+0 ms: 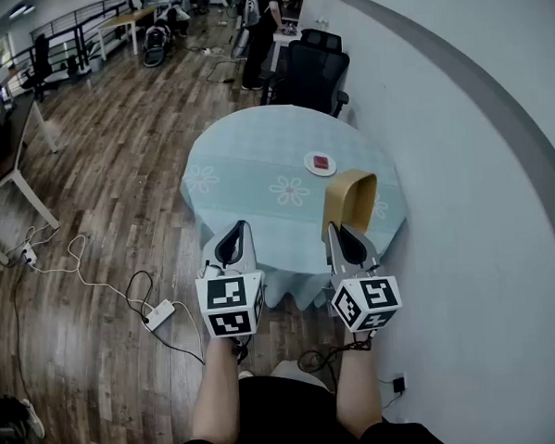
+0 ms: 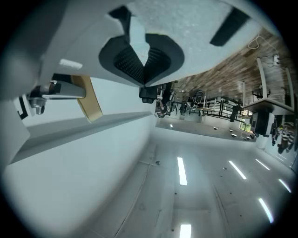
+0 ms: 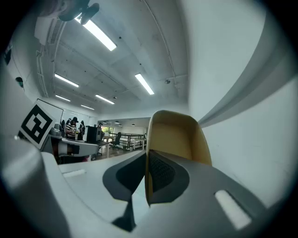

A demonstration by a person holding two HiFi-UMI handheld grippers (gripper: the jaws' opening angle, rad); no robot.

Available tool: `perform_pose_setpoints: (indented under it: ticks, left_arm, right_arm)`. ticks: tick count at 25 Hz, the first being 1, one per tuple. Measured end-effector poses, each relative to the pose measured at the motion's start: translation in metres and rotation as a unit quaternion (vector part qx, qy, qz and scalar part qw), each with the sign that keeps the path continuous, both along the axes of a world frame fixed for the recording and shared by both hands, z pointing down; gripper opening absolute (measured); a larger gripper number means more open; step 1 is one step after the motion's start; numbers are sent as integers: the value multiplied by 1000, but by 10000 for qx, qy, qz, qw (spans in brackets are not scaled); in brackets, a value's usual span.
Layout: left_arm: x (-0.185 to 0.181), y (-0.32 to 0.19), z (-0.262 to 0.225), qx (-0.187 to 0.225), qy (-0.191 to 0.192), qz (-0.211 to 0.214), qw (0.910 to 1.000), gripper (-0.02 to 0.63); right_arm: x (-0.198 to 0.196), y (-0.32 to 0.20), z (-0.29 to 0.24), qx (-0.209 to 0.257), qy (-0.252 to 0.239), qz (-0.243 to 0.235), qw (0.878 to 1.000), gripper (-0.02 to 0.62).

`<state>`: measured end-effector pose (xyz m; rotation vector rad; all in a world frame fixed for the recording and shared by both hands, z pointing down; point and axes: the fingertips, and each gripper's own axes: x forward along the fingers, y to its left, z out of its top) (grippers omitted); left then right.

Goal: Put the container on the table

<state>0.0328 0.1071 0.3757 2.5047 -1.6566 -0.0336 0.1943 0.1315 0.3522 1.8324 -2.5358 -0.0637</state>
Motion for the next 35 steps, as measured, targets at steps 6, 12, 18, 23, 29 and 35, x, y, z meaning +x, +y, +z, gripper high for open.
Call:
perform_pose_setpoints:
  ticks: [6,12,18,23,29,35]
  left_arm:
    - [-8,3,2,-43,-5,13,10000,3]
    - [-11,5,9,-101,-61,114,9999,3]
    - [-36,-2,8,-132,-5,-39,9999,3]
    - [-53,-5,-3,50,-130,-63,9999,3]
    - [-100,-41,7,-8,-150,-536,9984,3]
    - [-125,-121,31,-256,-194,-804,9962,3]
  right_arm:
    - [-7,2,4,-82,23,-6,10000,18]
    - [-16,3,8,-114,-247,-95,9996,20]
    - [-25,0,7,-119,-144,-37,9998,20]
    - [-35,-15,-6,24,-242,31,9997,21]
    - [-65,-67,1,98,-308,-79,9994,23]
    - [-90,-163,22,-95,-397,-285,9988,23]
